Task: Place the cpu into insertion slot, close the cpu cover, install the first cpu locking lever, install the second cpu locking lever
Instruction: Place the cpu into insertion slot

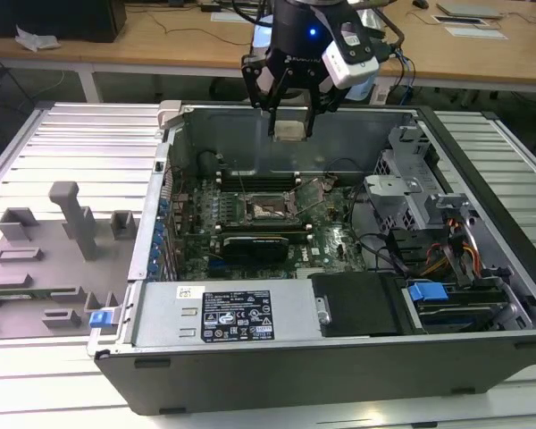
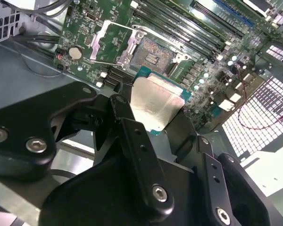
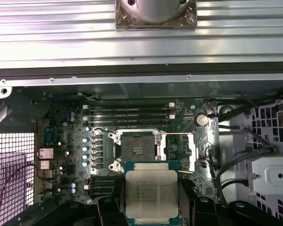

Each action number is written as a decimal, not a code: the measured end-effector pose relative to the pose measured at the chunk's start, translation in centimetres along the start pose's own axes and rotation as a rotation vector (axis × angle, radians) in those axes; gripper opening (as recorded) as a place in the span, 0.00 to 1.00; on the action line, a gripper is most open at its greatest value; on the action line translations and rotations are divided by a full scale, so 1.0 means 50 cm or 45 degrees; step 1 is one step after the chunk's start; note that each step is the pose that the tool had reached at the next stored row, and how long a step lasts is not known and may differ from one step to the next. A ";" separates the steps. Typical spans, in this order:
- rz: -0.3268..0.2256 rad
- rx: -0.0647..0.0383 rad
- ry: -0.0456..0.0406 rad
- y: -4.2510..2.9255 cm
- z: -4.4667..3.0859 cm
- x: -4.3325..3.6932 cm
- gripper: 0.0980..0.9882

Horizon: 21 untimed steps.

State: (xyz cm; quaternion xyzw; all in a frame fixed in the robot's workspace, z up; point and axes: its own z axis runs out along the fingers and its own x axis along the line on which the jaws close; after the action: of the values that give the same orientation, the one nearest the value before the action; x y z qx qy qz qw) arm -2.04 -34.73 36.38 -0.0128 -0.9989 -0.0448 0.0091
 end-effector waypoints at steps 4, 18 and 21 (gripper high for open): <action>0.000 0.001 0.000 -0.001 0.007 0.000 0.50; 0.000 0.002 0.000 -0.003 0.034 0.000 0.50; 0.000 0.002 0.000 -0.004 0.041 0.000 0.50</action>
State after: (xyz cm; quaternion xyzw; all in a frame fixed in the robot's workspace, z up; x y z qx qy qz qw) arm -2.05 -34.73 34.35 -0.0128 -0.9989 -0.0441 0.0091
